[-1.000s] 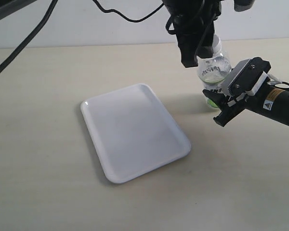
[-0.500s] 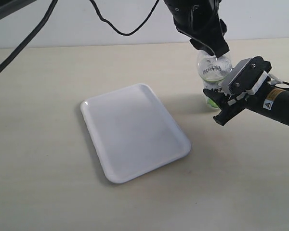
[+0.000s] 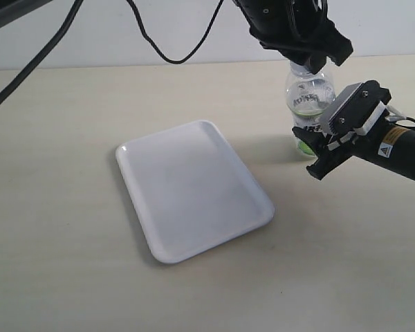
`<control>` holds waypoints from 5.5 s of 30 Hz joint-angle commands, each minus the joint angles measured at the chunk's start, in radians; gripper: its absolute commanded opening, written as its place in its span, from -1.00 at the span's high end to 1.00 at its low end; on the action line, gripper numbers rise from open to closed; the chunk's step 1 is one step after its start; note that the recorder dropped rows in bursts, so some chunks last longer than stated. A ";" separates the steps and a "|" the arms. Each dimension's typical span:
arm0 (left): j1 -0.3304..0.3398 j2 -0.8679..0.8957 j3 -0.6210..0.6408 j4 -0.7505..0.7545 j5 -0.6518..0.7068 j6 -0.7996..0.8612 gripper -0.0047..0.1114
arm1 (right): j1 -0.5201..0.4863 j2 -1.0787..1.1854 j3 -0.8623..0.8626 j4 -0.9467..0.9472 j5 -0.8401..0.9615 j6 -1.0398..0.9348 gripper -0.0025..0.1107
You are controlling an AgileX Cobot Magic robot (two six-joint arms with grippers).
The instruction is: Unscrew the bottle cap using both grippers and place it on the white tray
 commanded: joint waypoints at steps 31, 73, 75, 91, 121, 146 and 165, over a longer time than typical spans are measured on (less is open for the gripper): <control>-0.003 -0.088 -0.039 -0.018 0.196 1.033 -0.16 | -0.004 0.013 0.007 -0.021 0.100 0.009 0.96; -0.003 -0.077 0.115 0.013 0.021 1.167 -0.31 | -0.004 0.013 0.007 -0.003 0.105 -0.083 0.96; -0.003 -0.069 0.115 0.013 0.021 1.167 -0.31 | -0.004 0.013 0.007 -0.003 0.105 -0.090 0.96; -0.003 -0.041 0.115 0.013 -0.012 1.152 -0.29 | -0.004 0.013 0.007 -0.007 0.105 -0.096 0.96; -0.003 -0.053 0.115 -0.005 -0.010 0.955 0.92 | -0.004 0.013 0.007 -0.007 0.105 -0.074 0.96; -0.070 -0.053 0.115 0.013 -0.015 0.266 0.92 | -0.004 0.013 0.007 -0.005 0.105 -0.043 0.96; -0.017 -0.071 0.115 0.010 -0.060 0.157 0.92 | -0.004 0.013 0.007 -0.001 0.105 -0.037 0.96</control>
